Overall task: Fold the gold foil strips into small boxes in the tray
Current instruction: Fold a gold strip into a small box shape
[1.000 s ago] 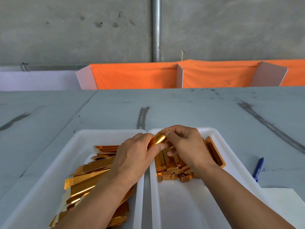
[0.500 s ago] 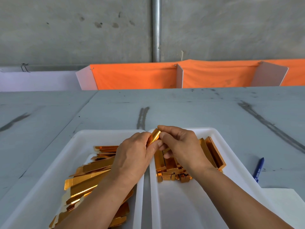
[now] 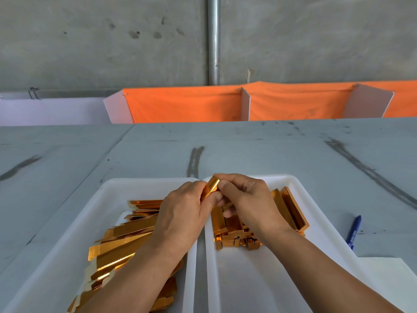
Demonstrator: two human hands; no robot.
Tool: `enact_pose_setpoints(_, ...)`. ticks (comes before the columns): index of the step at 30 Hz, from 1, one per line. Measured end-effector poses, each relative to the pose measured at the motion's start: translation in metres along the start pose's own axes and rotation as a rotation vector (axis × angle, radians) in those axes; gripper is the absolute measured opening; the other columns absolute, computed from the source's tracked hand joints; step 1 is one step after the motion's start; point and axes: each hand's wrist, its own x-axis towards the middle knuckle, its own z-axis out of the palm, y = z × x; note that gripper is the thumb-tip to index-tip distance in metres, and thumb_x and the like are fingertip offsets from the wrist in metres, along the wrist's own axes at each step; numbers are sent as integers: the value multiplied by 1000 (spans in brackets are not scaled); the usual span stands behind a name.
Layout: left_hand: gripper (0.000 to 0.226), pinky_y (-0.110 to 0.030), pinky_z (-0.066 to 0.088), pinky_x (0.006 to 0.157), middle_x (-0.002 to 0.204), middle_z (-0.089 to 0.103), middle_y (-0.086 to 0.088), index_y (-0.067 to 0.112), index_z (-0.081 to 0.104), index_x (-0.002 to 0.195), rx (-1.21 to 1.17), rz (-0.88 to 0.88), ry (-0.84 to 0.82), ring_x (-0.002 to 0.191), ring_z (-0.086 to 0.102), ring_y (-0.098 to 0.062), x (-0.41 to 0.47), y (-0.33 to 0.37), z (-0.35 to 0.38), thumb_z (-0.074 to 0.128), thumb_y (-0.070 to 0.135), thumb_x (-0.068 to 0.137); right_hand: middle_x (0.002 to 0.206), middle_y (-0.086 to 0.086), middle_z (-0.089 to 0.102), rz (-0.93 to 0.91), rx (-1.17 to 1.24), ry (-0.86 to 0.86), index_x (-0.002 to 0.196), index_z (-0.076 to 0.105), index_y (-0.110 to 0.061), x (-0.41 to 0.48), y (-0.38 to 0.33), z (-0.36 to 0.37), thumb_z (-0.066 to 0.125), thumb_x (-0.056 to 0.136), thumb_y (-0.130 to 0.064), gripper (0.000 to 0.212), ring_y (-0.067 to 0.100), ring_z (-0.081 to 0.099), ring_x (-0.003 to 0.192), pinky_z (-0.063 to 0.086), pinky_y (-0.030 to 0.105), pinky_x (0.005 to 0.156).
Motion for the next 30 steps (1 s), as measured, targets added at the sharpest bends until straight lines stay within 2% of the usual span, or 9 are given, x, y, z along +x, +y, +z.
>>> enact_pose_setpoints(3, 46, -11, 27, 54, 74, 46, 15, 21, 58, 98, -22, 7, 4, 64, 47, -8, 0, 1, -1, 38, 60, 86, 74, -5, 72, -1, 26, 68, 115, 65, -38, 0, -5, -4, 47, 104, -30, 23, 15, 69, 60, 59, 27, 63)
enact_pose_setpoints(7, 42, -11, 27, 55, 75, 44, 15, 21, 59, 103, -13, 22, -17, 66, 46, -9, -1, 2, -2, 42, 57, 89, 80, 4, 71, 95, 171, 138, 107, 68, -24, 3, -10, -8, 44, 104, -22, 24, 14, 68, 59, 54, 22, 53)
enact_pose_setpoints(14, 45, -10, 26, 56, 78, 45, 13, 22, 57, 105, 15, 55, -42, 69, 46, -8, -2, 2, -3, 38, 59, 89, 67, 8, 65, 198, 353, 9, 101, 70, -5, 4, -12, -10, 54, 100, -20, 22, 11, 56, 52, 50, 20, 46)
enact_pose_setpoints(18, 51, -10, 26, 55, 78, 45, 13, 23, 57, 104, 28, 75, -40, 69, 46, -8, -1, 3, -3, 32, 64, 86, 63, 9, 60, 201, 375, -31, 98, 70, -5, 5, -11, -11, 55, 99, -18, 20, 13, 53, 49, 49, 20, 46)
enact_pose_setpoints(22, 64, -11, 27, 55, 75, 43, 13, 22, 57, 102, 13, 87, -32, 67, 47, -9, -2, 4, -2, 23, 71, 80, 70, 13, 60, 177, 327, -57, 99, 69, -5, 4, -10, -11, 61, 96, -18, 16, 14, 52, 52, 48, 21, 48)
enact_pose_setpoints(25, 64, -10, 28, 56, 73, 41, 14, 23, 57, 102, 8, 95, -27, 67, 46, -9, -1, 4, -2, 23, 72, 80, 67, 11, 60, 164, 318, -58, 97, 69, -7, 4, -10, -11, 62, 95, -16, 12, 14, 51, 50, 48, 22, 49)
enact_pose_setpoints(27, 66, -11, 34, 60, 81, 50, 14, 24, 58, 111, -20, 97, -30, 73, 51, -9, -1, 4, -2, 25, 71, 80, 64, 10, 59, 160, 316, -57, 95, 68, -7, 5, -10, -11, 61, 95, -15, 11, 14, 51, 49, 47, 22, 49)
enact_pose_setpoints(30, 71, -21, 50, 75, 105, 62, 8, 27, 50, 133, -83, 91, -40, 92, 59, -10, -2, 5, -4, 29, 70, 81, 64, 11, 59, 153, 319, -56, 94, 68, -7, 5, -10, -11, 61, 95, -15, 10, 15, 50, 48, 48, 22, 49)
